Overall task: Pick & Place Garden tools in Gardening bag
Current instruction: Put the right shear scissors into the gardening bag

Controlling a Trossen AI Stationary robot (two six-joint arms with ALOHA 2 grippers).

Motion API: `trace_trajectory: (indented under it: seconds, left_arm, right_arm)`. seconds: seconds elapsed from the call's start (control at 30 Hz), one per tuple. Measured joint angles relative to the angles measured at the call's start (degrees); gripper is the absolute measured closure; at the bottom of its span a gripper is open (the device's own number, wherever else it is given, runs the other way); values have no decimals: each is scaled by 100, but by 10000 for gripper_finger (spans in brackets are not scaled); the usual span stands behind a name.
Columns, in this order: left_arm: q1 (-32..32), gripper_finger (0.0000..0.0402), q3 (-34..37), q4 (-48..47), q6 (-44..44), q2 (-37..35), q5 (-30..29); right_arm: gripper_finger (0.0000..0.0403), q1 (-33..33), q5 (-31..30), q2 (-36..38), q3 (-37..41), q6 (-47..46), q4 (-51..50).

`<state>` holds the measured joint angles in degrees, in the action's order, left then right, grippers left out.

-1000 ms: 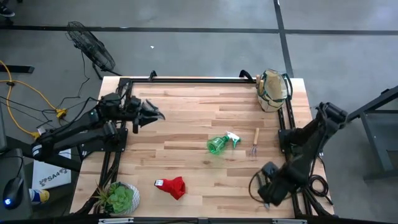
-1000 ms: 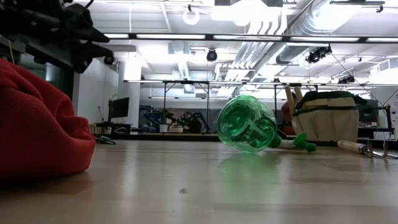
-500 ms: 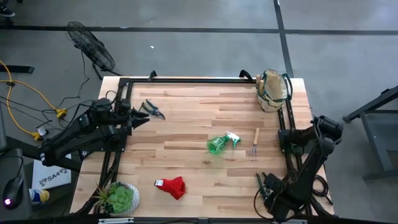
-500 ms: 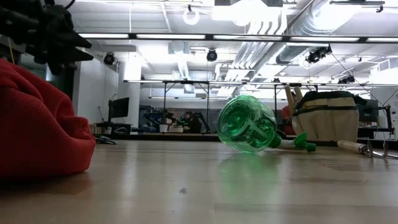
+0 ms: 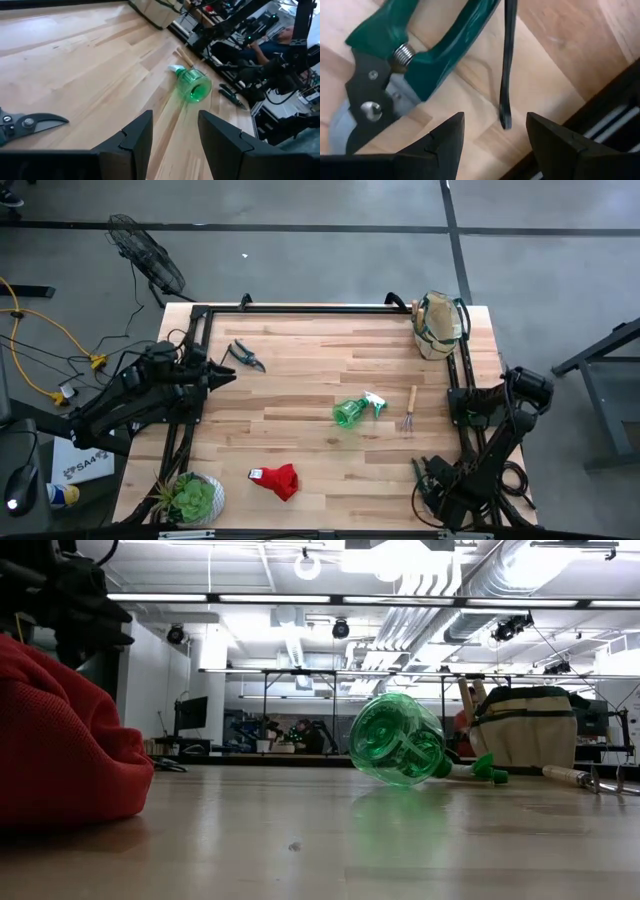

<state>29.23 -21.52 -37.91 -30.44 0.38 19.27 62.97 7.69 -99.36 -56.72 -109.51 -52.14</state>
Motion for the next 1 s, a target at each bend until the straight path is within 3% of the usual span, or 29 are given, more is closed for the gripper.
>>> trace_trajectory:
  seconds: [0.47,1.0]
  left_arm:
    - [0,247,0,30,-137,0,-39]
    - [0,247,0,30,-137,0,-46]
  right_arm:
    - [209,-47,238,31,519,-184,685]
    - [358,-56,282,5,525,-184,704]
